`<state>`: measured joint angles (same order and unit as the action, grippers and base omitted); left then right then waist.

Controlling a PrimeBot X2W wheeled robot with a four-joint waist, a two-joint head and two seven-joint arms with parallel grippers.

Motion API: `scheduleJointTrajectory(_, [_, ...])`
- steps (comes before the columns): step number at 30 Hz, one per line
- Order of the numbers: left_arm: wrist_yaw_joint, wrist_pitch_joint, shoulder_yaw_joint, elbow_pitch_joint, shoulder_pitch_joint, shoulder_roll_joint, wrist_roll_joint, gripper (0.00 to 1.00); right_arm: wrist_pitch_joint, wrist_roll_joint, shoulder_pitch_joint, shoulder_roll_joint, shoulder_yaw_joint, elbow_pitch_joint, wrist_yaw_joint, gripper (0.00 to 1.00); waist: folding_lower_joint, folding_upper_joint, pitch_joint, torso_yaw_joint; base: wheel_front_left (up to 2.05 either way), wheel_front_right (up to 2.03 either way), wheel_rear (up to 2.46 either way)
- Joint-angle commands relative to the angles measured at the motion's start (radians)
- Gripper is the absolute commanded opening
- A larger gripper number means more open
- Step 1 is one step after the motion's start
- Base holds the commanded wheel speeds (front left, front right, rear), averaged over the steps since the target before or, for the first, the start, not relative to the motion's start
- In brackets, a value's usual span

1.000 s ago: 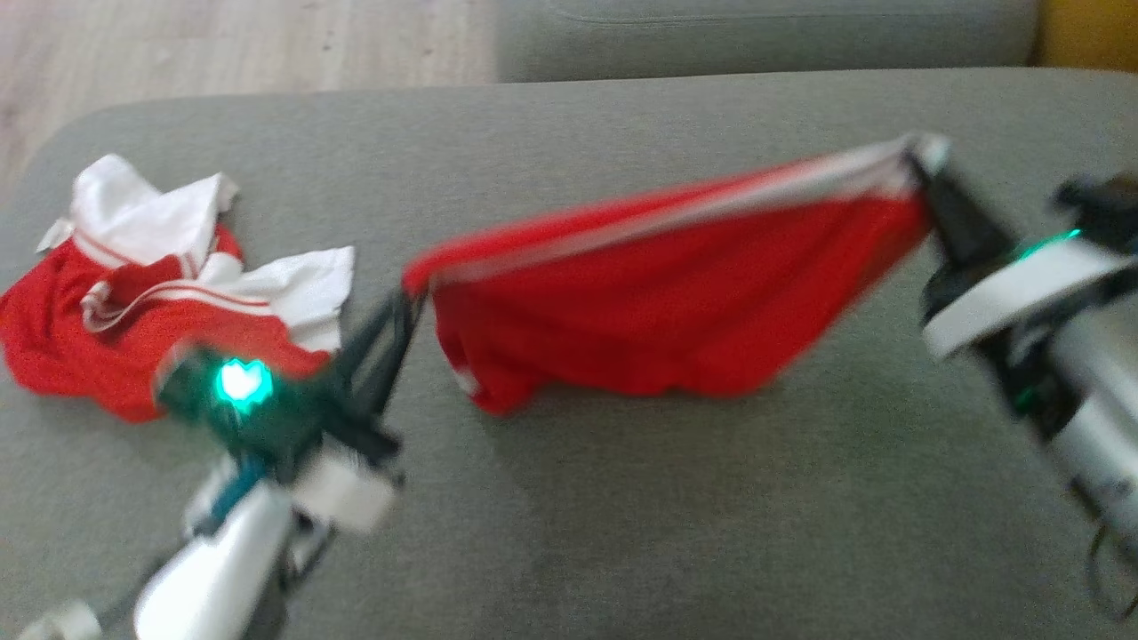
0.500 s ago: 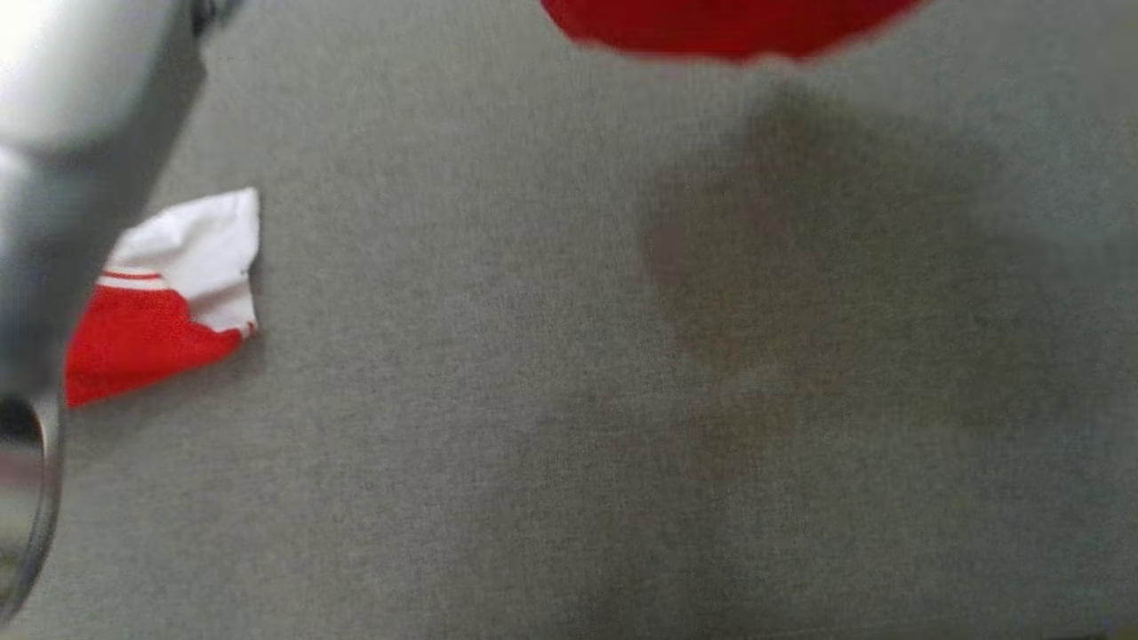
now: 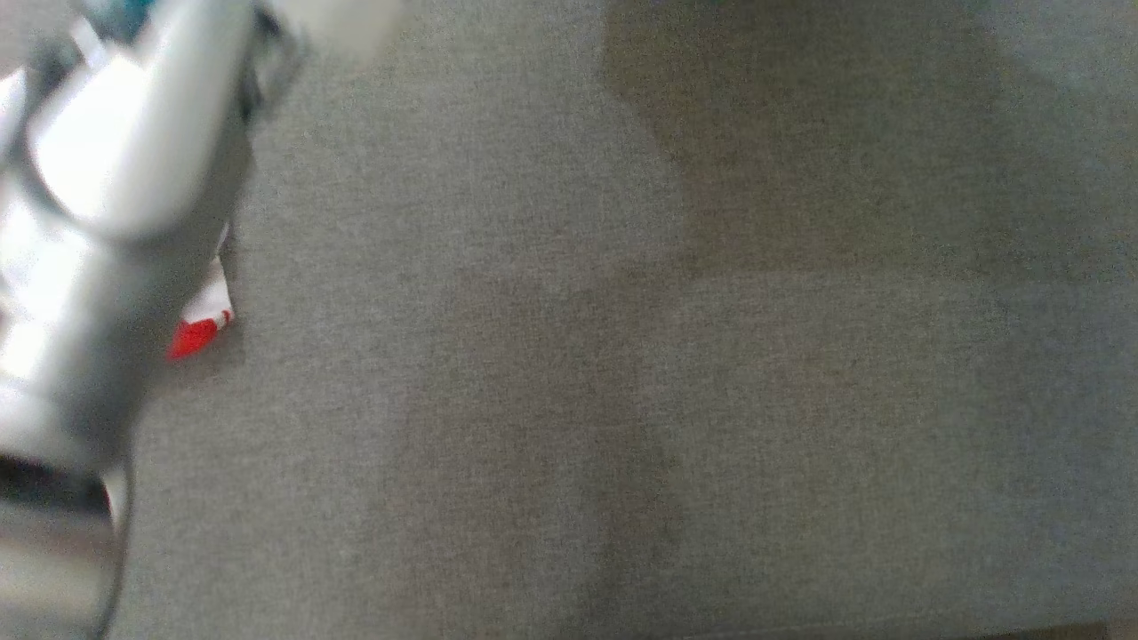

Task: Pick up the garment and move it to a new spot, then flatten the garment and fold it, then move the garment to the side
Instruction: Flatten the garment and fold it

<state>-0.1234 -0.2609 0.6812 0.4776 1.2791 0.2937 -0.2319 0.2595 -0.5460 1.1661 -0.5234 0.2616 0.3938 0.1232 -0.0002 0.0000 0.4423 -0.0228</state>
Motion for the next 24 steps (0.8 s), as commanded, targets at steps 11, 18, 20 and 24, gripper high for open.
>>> scheduleJointTrajectory(11, [-0.006,-0.001,0.018,-0.190,-0.635,0.033,-0.034,0.00,0.002,-0.081,-0.670,-0.030,0.005,-0.162,0.008,0.00,0.0002,0.0000,-0.183,0.023,0.00,0.00,0.00])
scheduleJointTrajectory(18, [-0.007,-0.001,0.126,-0.211,-0.922,0.024,-0.021,0.00,0.002,-0.113,-1.004,-0.069,0.005,-0.237,0.008,0.00,0.0002,0.0000,-0.283,0.025,0.00,0.00,0.00])
scheduleJointTrajectory(20, [-0.007,-0.001,0.148,-0.196,-0.969,0.027,-0.023,0.00,0.001,-0.118,-1.081,-0.079,-0.003,-0.267,0.008,0.00,0.0002,0.0000,-0.307,0.029,0.00,0.00,0.00])
scheduleJointTrajectory(24, [-0.007,-0.001,0.140,-0.215,-1.048,0.034,-0.046,0.00,-0.007,-0.118,-1.205,-0.093,-0.059,-0.345,0.008,0.00,0.0002,0.0000,-0.349,0.034,0.00,0.00,0.00])
